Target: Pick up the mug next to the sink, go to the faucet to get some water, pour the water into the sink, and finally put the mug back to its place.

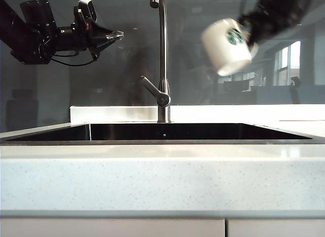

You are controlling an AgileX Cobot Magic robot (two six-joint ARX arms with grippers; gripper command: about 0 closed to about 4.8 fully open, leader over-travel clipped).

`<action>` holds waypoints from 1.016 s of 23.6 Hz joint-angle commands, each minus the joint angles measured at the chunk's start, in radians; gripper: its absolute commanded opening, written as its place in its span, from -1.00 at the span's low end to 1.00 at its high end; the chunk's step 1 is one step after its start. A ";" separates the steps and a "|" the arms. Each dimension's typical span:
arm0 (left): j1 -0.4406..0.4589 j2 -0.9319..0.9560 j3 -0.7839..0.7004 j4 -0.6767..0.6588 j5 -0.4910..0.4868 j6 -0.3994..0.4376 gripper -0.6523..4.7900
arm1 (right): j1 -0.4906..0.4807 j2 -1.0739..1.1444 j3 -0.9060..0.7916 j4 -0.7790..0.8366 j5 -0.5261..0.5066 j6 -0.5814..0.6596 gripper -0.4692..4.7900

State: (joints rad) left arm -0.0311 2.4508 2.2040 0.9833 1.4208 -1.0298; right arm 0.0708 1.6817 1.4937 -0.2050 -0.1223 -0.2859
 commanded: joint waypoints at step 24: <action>-0.014 -0.008 0.006 0.010 -0.010 -0.003 -0.77 | -0.312 0.023 -0.610 0.929 -0.113 0.208 -0.83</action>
State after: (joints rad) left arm -0.0429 2.4508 2.2044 0.9833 1.4132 -1.0294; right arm -0.2420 1.7134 0.8753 0.6388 -0.2180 -0.0940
